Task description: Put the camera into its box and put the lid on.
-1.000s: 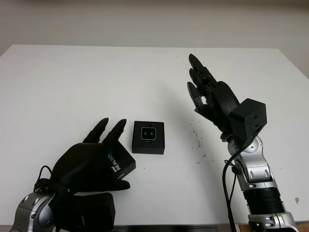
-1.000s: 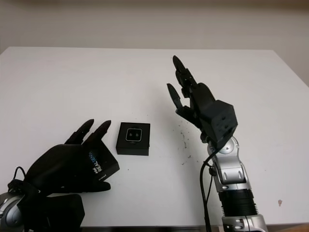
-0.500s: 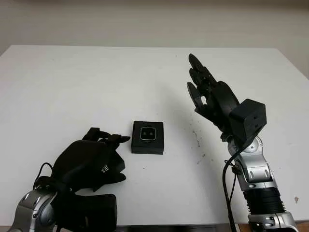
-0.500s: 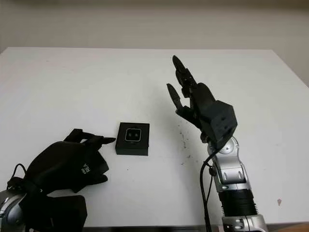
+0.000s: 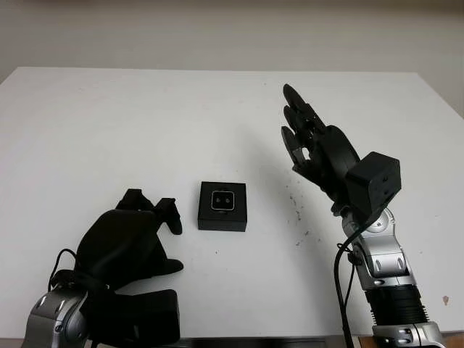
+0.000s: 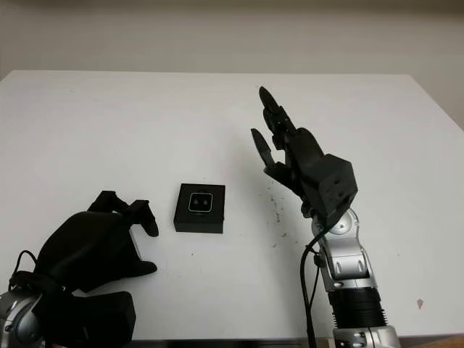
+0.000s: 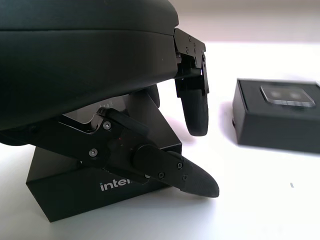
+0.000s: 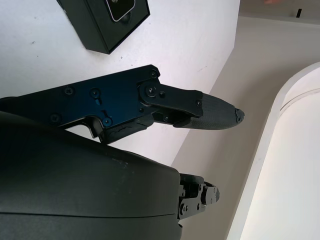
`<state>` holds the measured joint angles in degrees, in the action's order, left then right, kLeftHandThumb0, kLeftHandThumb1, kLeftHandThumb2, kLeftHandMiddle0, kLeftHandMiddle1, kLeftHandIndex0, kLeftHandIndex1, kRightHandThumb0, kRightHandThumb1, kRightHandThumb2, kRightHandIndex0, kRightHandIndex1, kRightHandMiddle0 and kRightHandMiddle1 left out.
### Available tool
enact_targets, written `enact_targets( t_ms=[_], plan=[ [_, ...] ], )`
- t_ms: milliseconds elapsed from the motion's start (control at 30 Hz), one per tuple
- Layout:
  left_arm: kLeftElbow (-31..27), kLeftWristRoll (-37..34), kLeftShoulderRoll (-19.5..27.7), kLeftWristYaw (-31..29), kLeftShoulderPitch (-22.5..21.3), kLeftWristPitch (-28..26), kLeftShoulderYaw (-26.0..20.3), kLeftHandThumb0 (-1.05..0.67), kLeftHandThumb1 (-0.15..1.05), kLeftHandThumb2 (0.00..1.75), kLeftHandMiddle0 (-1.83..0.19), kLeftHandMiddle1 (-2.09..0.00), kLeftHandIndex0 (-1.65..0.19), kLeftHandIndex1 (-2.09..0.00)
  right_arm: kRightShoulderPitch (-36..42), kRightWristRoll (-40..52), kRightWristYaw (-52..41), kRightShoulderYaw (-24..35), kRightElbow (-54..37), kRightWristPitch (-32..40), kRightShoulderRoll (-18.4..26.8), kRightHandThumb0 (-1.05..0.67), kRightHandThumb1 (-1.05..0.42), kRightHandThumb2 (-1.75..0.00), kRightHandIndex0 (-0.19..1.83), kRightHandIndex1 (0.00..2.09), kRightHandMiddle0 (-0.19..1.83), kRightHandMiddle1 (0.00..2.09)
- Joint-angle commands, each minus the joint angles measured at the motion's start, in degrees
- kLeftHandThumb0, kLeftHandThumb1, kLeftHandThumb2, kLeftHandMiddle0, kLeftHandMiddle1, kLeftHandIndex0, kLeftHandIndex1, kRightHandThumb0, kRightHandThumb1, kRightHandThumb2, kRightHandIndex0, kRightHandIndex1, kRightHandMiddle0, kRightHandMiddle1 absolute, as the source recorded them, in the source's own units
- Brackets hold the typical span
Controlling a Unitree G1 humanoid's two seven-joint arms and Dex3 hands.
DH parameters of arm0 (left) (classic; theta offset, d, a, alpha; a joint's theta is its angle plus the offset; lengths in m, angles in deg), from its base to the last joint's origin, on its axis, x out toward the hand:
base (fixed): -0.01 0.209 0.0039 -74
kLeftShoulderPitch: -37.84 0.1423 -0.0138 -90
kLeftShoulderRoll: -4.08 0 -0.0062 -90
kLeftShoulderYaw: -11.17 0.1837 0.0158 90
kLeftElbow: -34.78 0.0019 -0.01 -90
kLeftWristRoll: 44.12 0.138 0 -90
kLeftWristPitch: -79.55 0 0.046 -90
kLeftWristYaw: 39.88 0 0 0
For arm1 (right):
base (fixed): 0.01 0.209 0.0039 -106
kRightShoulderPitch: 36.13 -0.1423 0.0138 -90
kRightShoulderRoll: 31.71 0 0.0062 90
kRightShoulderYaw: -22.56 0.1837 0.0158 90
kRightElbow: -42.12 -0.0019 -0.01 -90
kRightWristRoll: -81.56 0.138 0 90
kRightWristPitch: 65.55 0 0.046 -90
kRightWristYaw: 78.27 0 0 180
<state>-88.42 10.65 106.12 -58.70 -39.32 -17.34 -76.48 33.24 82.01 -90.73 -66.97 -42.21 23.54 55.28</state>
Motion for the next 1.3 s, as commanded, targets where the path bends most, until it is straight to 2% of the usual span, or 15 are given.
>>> enact_targets(
  t_ms=[0, 100, 200, 333, 433, 667, 900, 1067, 1267],
  plan=[
    [0.45, -0.51, -0.04, 1.77, -1.68, 0.93, -0.98, -0.05, 1.03, 0.06, 0.08, -1.80, 0.04, -1.71, 0.20, 0.00, -0.15, 0.04, -1.14, -0.01, 0.11, -0.62, -1.05, -0.57, 0.03, 0.06, 0.03, 0.08],
    [2.45, -1.82, 0.79, 5.00, -3.27, 3.60, -1.77, -0.07, 1.03, 0.05, 0.01, -1.64, 0.05, -1.64, 0.35, -0.13, -0.35, -0.06, -1.17, -0.04, 0.21, -0.61, -1.05, -0.58, 0.03, 0.06, 0.03, 0.08],
    [5.21, -3.36, 1.60, 8.08, -5.37, 6.53, -2.40, -0.08, 1.03, 0.06, -0.03, -1.57, 0.02, -1.58, 0.48, 0.19, -0.91, 0.00, -0.84, -0.78, 0.18, -0.62, -1.05, -0.58, 0.02, 0.06, 0.03, 0.08],
    [9.53, -5.54, 1.97, 12.14, -10.36, 10.18, -2.39, -0.11, 1.04, 0.05, -0.14, -1.36, -0.09, -1.43, 0.71, -0.50, -0.94, -0.22, -0.78, -1.07, 0.27, -0.62, -1.05, -0.56, 0.02, 0.06, 0.04, 0.09],
    [11.69, -9.41, 1.96, 12.44, -14.52, 12.21, -2.64, -0.13, 1.05, 0.09, -0.20, -1.26, -0.14, -1.36, 0.94, -0.60, -1.11, -0.25, -0.84, -1.22, 0.35, -0.61, -1.05, -0.56, 0.02, 0.06, 0.05, 0.09],
    [13.98, -20.15, 1.92, 6.04, -22.25, 11.78, -2.44, -0.14, 1.02, 0.06, -0.27, -1.36, -0.22, -1.39, 1.14, -0.53, -0.89, -0.31, -0.34, -2.09, -0.17, -0.61, -1.05, -0.55, 0.02, 0.06, 0.05, 0.10],
    [16.71, -26.47, 1.65, -0.88, -28.82, 9.37, -0.55, -0.16, 0.99, 0.05, -0.29, -1.51, -0.28, -1.42, 1.22, -1.33, -0.22, -0.66, -0.17, -1.76, -0.28, -0.62, -1.05, -0.55, 0.03, 0.06, 0.05, 0.12],
    [17.76, -32.68, 2.07, -7.34, -32.79, 6.09, 0.32, -0.14, 0.99, 0.05, -0.31, -1.47, -0.29, -1.44, 1.02, -1.29, 0.29, -0.47, -0.10, -0.96, -0.41, -0.63, -1.05, -0.55, 0.04, 0.06, 0.04, 0.12],
    [20.09, -36.51, 3.27, -12.03, -35.22, 5.06, 1.36, -0.11, 0.98, 0.05, -0.37, -1.43, -0.31, -1.44, 0.65, -1.01, 1.17, -0.11, -0.09, 0.16, -0.74, -0.64, -1.05, -0.55, 0.04, 0.06, 0.03, 0.12]
  ],
)
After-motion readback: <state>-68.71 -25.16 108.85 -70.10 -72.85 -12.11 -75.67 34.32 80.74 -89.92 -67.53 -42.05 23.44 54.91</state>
